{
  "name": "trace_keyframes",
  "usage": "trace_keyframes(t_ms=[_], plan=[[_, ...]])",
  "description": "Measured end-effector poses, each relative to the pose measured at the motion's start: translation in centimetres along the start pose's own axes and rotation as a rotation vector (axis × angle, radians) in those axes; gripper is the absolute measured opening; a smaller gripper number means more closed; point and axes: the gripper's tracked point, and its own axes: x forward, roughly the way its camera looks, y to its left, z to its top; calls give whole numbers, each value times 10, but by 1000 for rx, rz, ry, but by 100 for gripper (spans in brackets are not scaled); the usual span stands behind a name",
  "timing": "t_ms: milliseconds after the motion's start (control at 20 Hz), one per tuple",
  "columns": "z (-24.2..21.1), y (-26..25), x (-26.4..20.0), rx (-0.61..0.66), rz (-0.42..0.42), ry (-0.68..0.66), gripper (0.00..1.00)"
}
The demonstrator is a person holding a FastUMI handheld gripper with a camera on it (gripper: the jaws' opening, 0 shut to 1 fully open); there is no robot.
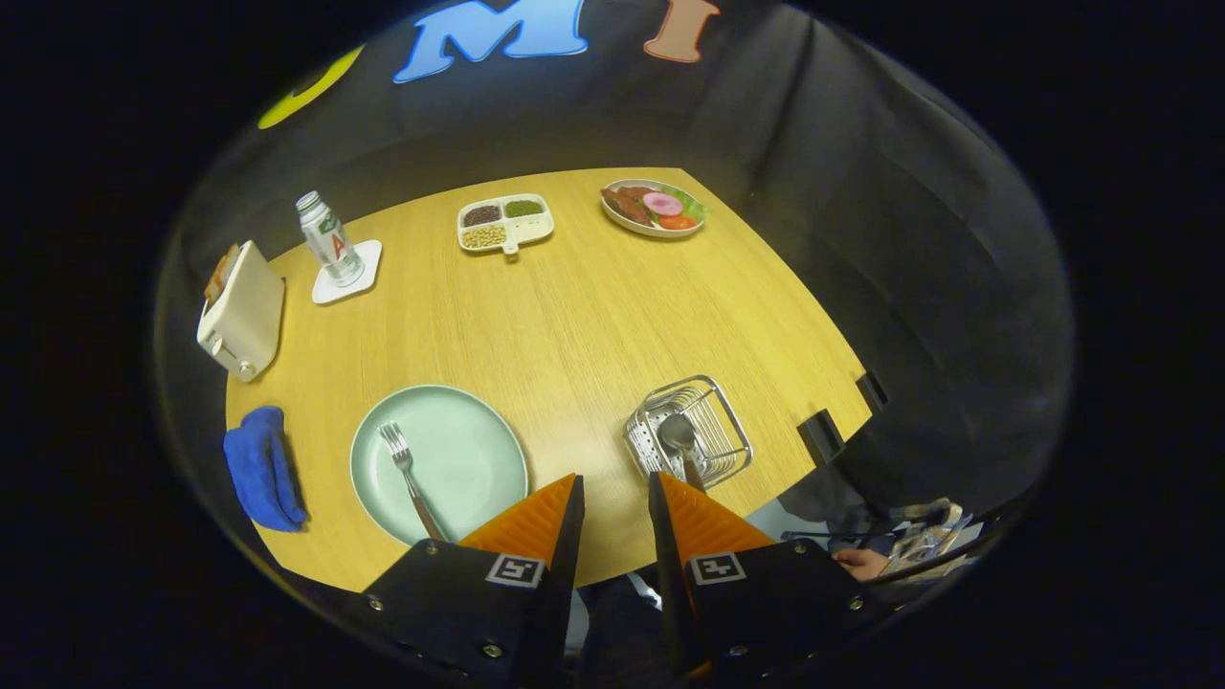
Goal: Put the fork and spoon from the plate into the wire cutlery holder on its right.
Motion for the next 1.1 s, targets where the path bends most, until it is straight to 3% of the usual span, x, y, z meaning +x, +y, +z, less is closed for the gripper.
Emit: trace_keyframes(t_ms=[650,1100], plan=[[-59,102,-5,-309,209,-1,41],[-92,142,24,-446,265,30,41]])
